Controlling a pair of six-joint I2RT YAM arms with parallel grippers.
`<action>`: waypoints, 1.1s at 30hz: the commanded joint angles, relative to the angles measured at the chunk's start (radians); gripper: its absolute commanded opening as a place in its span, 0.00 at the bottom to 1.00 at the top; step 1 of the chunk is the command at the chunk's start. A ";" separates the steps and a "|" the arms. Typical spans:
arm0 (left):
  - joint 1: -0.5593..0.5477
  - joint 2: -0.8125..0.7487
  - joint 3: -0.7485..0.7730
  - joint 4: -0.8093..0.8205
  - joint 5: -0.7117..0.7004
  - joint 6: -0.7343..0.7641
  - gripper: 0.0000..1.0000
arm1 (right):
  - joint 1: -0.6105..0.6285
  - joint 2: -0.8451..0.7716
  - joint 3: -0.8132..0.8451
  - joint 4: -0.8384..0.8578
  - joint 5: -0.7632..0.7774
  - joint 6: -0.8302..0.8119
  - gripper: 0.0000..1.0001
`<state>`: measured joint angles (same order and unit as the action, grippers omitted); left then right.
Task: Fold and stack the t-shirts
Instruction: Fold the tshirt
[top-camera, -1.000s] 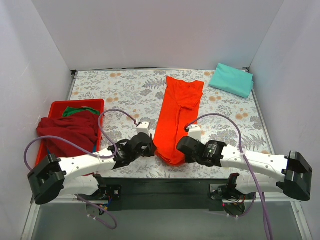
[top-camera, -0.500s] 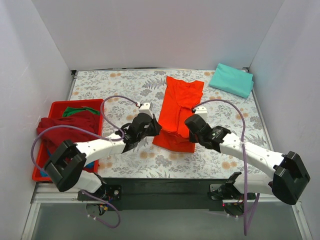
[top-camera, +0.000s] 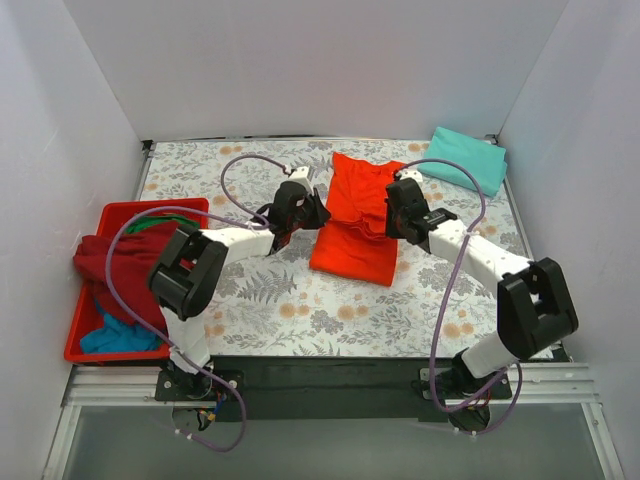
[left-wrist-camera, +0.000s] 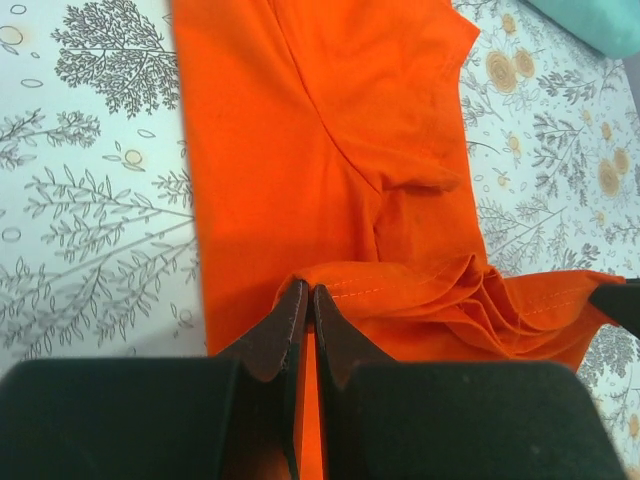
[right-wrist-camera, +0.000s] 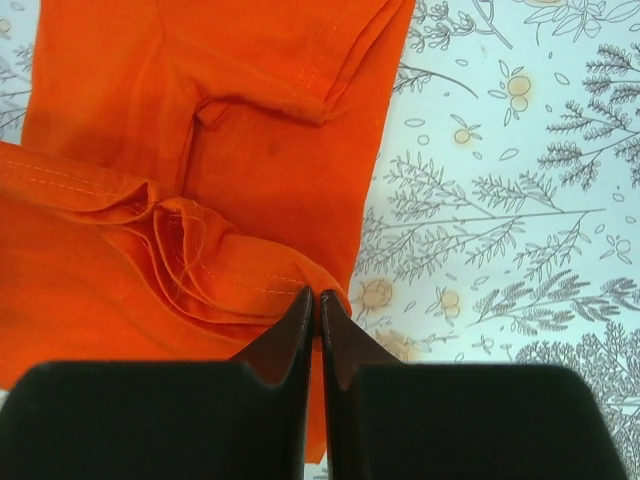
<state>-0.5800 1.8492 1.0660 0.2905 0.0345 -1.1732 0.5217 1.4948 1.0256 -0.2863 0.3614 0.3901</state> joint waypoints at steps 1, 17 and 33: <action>0.038 0.050 0.081 0.012 0.097 0.043 0.00 | -0.043 0.067 0.074 0.056 -0.062 -0.048 0.09; 0.111 0.194 0.195 0.018 0.196 0.075 0.00 | -0.126 0.236 0.139 0.110 -0.127 -0.079 0.08; 0.129 0.076 0.195 -0.071 0.053 0.101 0.57 | -0.172 0.213 0.238 0.084 -0.228 -0.166 0.55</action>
<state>-0.4576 2.0739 1.3140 0.2283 0.1547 -1.0912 0.3508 1.8057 1.2327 -0.2096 0.1654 0.2512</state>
